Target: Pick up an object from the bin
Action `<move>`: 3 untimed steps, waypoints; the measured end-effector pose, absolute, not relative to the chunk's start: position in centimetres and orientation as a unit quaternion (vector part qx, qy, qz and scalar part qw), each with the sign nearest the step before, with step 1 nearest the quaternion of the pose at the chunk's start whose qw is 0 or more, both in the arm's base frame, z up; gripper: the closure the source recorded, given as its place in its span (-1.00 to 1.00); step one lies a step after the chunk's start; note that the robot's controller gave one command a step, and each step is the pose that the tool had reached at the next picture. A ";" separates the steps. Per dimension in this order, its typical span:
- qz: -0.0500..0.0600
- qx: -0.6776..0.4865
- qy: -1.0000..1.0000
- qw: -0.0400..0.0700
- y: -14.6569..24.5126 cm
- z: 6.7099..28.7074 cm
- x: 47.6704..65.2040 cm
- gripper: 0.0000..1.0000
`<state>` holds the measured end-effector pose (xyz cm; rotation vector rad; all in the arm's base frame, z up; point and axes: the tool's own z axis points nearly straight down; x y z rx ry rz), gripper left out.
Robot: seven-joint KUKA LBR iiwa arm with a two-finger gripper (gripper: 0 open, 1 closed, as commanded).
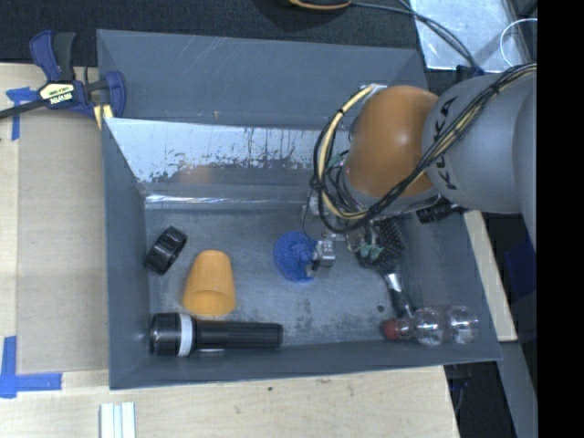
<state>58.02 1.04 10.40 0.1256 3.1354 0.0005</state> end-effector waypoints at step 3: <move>0.001 0.179 0.984 0.007 1.7 7.3 57.0 1.00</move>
Offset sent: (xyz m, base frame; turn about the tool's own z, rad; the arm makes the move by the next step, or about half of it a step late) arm -0.0135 0.0068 -0.0340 0.2822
